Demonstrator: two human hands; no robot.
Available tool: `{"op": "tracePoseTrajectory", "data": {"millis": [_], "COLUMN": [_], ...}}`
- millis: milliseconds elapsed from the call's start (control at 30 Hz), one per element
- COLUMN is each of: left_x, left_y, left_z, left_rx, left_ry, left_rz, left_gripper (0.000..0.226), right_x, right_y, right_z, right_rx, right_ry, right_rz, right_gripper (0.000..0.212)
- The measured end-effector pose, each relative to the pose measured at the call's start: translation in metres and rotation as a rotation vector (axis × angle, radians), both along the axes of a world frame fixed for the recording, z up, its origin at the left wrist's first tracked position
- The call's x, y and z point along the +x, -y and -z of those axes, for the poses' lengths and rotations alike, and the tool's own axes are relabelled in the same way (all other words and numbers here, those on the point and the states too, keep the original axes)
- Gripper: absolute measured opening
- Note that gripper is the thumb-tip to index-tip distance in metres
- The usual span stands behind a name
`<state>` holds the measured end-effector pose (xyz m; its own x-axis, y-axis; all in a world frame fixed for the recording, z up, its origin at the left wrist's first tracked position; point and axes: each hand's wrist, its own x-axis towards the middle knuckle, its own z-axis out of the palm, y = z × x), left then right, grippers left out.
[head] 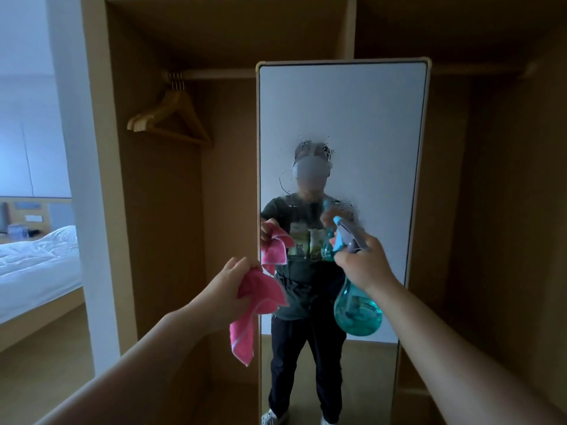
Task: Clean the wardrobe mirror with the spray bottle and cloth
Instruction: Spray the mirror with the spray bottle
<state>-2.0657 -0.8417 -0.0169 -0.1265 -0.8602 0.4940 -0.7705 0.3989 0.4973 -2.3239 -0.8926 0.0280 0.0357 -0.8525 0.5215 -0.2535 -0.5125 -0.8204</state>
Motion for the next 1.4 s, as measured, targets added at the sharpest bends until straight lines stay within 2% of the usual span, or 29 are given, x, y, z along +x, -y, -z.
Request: {"op": "tracePoseTrajectory", "data": {"millis": [333,467,733,967,1100,1200,1400], "left_x": [0.008,0.011,0.011,0.017,0.023,0.026,0.028], "left_y": [-0.003,-0.004,-0.002,-0.001,-0.005,-0.009,-0.016], "left_z": [0.001,0.001,0.002,0.023,0.049,0.069,0.082], "left_rx": [0.009,0.014,0.02,0.063,0.081,0.103,0.088], "left_ry": [-0.004,-0.019,-0.012,-0.032,-0.081,-0.131,-0.184], "left_rz": [-0.026,-0.018,-0.015,-0.031,-0.067,-0.091,-0.125], "left_gripper": [0.04,0.039,0.04,0.04,0.042,0.045,0.044], "right_x": [0.055,0.056,0.052,0.045,0.045,0.046,0.052], "right_y": [0.008,0.013,0.014,0.0,-0.001,-0.004,-0.008], "right_z": [-0.002,0.003,0.016,0.059,0.082,0.093,0.099], "right_rx": [0.033,0.033,0.055,0.1,0.153,0.155,0.162], "right_ry": [-0.03,-0.03,0.105,-0.015,-0.082,-0.122,-0.086], "right_rz": [-0.064,-0.053,-0.069,-0.132,-0.106,-0.101,-0.125], "right_gripper": [0.04,0.03,0.026,0.036,0.027,0.027,0.023]}}
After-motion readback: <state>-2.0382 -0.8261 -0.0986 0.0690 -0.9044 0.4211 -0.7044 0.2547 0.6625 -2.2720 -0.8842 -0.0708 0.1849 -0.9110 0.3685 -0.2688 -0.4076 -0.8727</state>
